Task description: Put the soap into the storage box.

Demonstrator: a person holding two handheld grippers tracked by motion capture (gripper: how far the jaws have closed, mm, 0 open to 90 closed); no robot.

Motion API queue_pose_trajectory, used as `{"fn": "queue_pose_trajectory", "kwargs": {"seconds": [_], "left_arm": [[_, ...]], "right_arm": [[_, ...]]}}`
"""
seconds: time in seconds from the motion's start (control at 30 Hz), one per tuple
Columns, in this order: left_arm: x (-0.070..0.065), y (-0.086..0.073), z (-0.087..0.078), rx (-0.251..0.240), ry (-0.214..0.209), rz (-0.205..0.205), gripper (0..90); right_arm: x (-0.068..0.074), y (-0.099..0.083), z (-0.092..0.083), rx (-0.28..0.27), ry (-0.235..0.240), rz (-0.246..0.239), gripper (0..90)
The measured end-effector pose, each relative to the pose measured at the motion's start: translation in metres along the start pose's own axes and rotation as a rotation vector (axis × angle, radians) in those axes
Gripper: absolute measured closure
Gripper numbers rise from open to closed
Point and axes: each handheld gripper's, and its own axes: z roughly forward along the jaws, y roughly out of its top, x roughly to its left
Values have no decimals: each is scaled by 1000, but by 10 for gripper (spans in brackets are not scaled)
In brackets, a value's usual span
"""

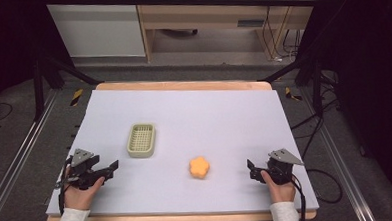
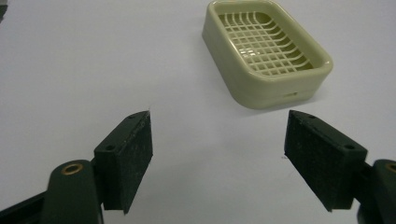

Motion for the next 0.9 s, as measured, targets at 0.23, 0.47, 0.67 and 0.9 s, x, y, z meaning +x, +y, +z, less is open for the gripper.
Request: {"fn": "queue_pose_trajectory", "kwargs": {"seconds": [0.23, 0.47, 0.67, 0.9], "left_arm": [[-15, 3, 1, 3, -24, 34, 231], [-28, 7, 1, 9, -47, 67, 228], [-34, 11, 2, 12, -63, 80, 226], [-41, 16, 1, 6, -88, 87, 227]], "right_arm": [[-1, 0, -1, -22, 34, 28, 35], [-1, -1, 1, -21, 47, 34, 39], [-2, -2, 1, -21, 46, 45, 39], [-4, -1, 2, -28, 43, 53, 39]]}}
